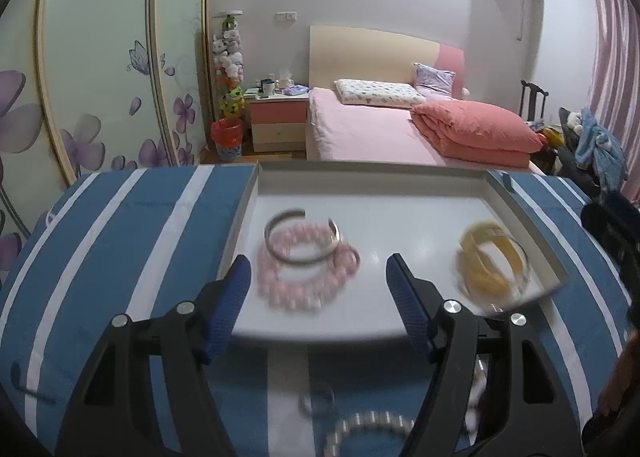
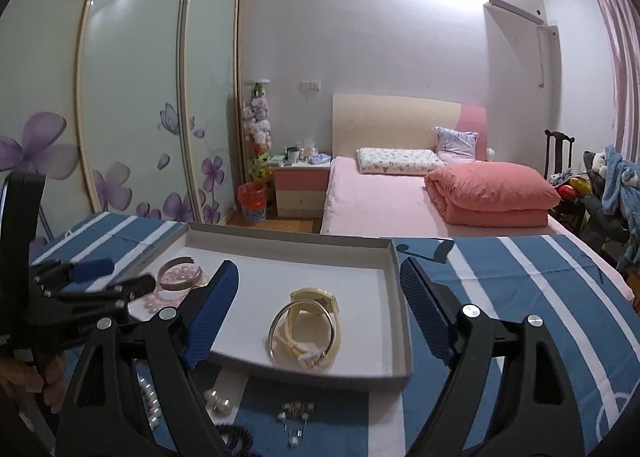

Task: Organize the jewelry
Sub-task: 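Move the left tool to the white pearl bracelet and close on it, then close the right tool on the dark red bead bracelet while the left tool holds the pearls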

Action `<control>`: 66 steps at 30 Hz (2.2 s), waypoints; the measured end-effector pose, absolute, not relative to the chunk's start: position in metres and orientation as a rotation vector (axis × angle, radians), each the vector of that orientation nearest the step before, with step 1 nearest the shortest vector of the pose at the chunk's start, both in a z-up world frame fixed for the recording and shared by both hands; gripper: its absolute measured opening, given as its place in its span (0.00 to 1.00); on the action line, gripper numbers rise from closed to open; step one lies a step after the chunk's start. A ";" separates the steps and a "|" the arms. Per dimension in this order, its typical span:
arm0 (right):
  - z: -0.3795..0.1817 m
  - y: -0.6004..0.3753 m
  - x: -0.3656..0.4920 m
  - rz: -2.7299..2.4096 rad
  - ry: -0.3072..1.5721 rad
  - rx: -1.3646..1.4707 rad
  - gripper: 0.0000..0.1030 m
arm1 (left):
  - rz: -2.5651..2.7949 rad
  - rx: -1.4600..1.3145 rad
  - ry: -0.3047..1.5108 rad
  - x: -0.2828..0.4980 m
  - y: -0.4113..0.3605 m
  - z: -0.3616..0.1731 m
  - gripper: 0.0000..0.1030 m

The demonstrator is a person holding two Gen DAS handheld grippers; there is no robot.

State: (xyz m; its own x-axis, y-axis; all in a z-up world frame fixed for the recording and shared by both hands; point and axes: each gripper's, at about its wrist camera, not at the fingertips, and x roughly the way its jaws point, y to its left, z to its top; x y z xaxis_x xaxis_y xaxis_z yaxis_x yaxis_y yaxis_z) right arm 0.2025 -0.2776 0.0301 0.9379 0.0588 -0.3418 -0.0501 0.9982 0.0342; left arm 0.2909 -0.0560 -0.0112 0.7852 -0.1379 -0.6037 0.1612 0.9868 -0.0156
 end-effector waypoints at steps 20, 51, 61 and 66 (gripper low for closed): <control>0.024 -0.285 0.128 0.043 0.333 0.102 0.80 | -0.194 0.137 0.863 0.221 -0.056 -0.061 0.25; 0.011 -0.281 0.122 0.059 0.379 0.086 0.80 | -0.025 0.055 0.882 0.224 0.025 -0.060 0.10; -0.019 -0.270 0.142 0.127 0.607 0.016 0.70 | -0.034 -0.036 0.763 0.209 0.050 -0.036 0.10; -0.042 -0.262 0.158 0.189 0.755 0.043 0.64 | -0.053 -0.064 0.692 0.202 0.055 -0.021 0.10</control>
